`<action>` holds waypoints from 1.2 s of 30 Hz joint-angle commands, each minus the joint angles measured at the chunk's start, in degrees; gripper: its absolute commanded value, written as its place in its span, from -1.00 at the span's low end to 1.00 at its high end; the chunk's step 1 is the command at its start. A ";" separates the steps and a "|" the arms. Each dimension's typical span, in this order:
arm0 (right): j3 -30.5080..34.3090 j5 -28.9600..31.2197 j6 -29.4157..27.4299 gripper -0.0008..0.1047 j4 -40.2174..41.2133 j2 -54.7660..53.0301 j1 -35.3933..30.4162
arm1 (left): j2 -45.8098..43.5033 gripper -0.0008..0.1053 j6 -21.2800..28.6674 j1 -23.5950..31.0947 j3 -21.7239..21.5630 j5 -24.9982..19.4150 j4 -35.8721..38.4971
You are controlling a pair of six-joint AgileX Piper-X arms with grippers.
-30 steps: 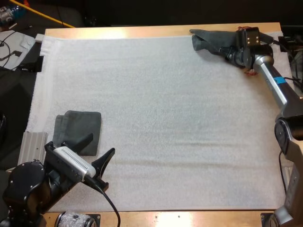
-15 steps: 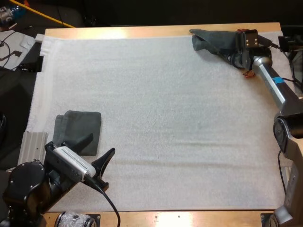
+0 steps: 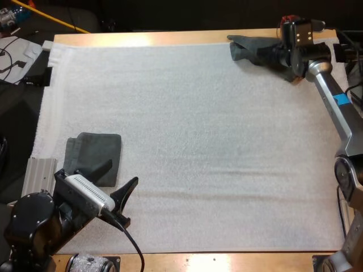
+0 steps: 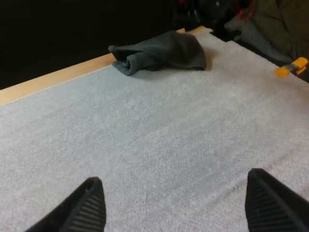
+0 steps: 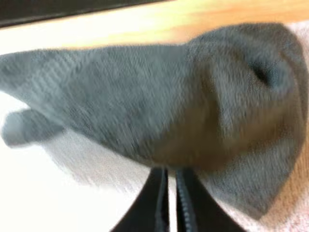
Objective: Pick towel from pile, fold and stack
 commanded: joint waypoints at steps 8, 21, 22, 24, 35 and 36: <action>0.15 0.53 -2.20 -0.96 3.38 -0.88 1.38 | 0.05 0.13 -0.69 -0.28 -0.46 0.28 -0.57; -0.27 -2.28 2.41 0.24 2.56 3.64 0.55 | 0.18 0.14 -0.93 -0.12 -0.40 0.92 -0.56; -0.32 -2.10 1.38 0.19 2.43 2.24 0.82 | -0.05 0.14 -0.76 -0.22 -0.33 0.64 -0.41; -0.30 -1.79 0.92 0.16 1.66 2.34 0.85 | -0.07 0.14 -0.75 -0.24 -0.36 0.49 -0.47; -0.75 -0.71 1.50 0.12 -3.77 7.29 0.39 | 0.13 0.14 -0.90 -0.17 -0.34 0.41 -0.58; -0.77 -0.56 1.64 0.07 -4.01 7.45 0.34 | 0.09 0.14 -0.94 -0.17 -0.34 0.42 -0.57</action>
